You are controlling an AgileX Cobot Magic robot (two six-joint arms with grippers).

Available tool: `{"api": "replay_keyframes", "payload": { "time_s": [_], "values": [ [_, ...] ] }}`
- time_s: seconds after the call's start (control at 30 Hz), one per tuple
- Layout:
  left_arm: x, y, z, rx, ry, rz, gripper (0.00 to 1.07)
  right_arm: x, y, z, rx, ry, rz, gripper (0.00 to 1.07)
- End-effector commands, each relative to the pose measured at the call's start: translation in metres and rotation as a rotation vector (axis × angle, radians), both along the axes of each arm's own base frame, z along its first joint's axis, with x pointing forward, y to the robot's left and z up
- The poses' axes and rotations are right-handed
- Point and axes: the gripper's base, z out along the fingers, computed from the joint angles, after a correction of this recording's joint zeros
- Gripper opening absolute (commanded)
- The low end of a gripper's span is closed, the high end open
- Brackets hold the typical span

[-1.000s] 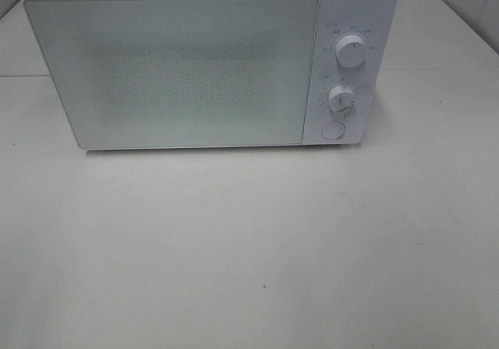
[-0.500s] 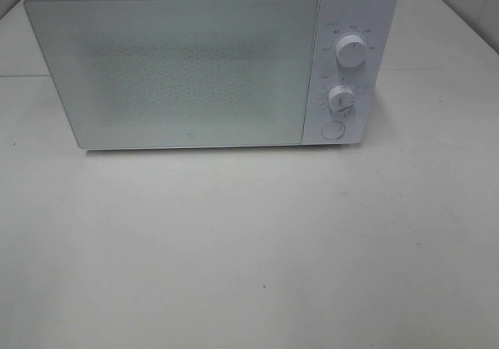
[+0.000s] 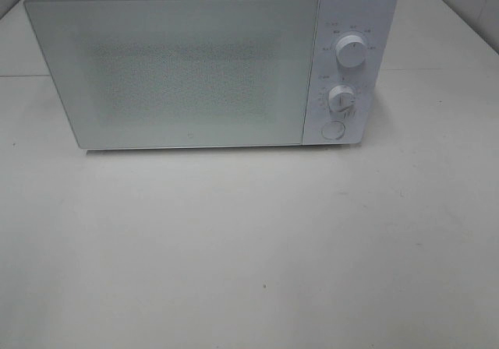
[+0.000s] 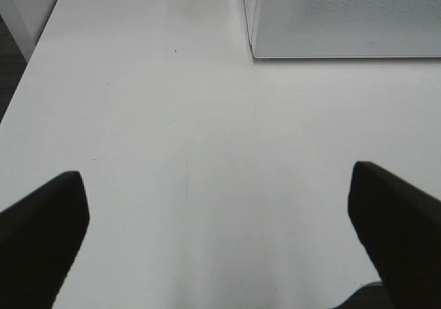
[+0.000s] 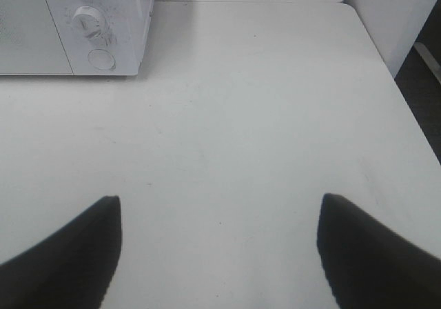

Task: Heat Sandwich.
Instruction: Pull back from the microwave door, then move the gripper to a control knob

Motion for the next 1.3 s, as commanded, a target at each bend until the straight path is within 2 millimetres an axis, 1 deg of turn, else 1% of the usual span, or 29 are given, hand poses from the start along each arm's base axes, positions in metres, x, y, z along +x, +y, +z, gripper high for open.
{"api": "replay_keyframes", "payload": {
  "time_s": [0.03,1.2,1.3],
  "values": [
    [-0.0035,-0.0006,-0.0002,-0.009,-0.027,-0.005,0.98,-0.0042,0.0001,0.0001,-0.001,-0.034,-0.001,0.75],
    [-0.0035,-0.0006,-0.0002,-0.009,-0.027,-0.005,0.98,-0.0042,0.0001,0.0001,-0.001,-0.034,-0.001,0.75],
    [-0.0035,-0.0006,-0.0002,-0.009,-0.027,-0.005,0.98,-0.0048,0.0004,0.0034,0.003,-0.053,0.002,0.75]
  ]
}}
